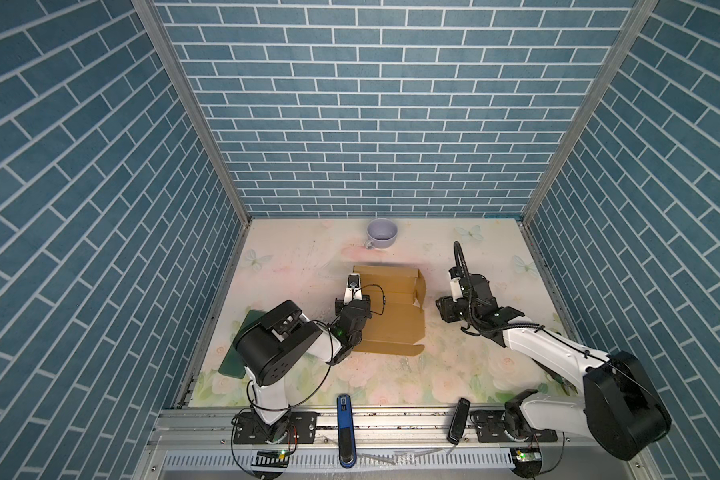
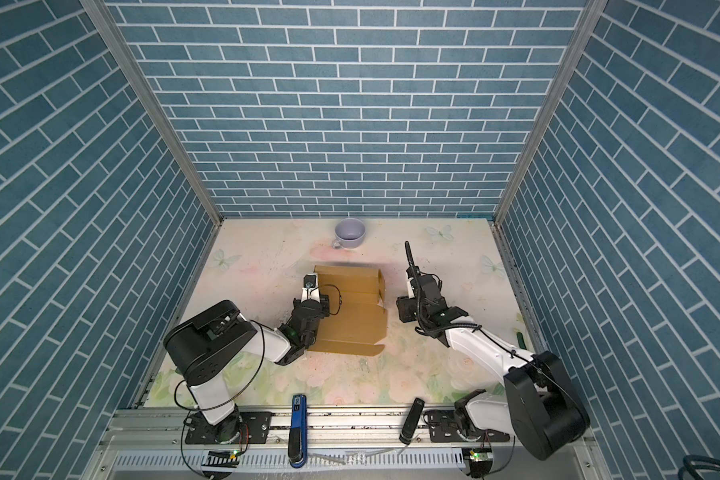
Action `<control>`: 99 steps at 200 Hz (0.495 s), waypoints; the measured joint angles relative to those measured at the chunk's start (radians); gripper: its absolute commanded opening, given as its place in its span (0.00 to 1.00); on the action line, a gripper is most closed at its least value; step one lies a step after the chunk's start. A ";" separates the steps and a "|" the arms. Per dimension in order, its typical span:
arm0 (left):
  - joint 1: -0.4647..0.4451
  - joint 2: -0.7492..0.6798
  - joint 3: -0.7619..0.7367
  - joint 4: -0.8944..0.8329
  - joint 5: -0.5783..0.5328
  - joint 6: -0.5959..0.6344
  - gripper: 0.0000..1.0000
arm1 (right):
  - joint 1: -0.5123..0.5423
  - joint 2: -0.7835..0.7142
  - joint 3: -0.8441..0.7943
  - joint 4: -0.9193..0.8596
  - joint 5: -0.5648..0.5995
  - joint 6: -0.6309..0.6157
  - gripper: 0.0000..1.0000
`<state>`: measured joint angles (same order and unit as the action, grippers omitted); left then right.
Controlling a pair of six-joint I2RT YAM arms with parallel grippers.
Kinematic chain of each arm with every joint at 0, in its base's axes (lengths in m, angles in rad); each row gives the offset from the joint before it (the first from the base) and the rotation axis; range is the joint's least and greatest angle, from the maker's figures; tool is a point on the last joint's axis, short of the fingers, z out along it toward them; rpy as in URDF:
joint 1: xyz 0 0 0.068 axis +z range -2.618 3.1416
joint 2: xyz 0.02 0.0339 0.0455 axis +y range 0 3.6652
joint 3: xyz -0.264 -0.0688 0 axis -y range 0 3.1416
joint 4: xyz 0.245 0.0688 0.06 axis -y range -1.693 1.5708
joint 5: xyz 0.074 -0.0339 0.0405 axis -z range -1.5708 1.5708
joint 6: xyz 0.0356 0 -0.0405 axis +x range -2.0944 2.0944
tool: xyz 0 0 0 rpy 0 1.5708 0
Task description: Fold the paper box
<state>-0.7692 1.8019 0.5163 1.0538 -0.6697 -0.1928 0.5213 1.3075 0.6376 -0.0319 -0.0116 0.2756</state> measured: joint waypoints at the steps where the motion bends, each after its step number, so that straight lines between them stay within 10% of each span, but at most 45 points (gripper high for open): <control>1: 0.000 0.000 0.000 0.000 0.000 0.000 0.00 | 0.000 0.005 0.001 0.001 -0.003 -0.001 0.53; 99: 0.000 0.000 0.001 -0.002 0.001 0.000 0.00 | 0.023 0.161 0.129 0.090 -0.120 -0.029 0.52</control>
<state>-0.7692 1.8019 0.5175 1.0523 -0.6689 -0.1932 0.5446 1.4689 0.7670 0.0582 -0.1318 0.2462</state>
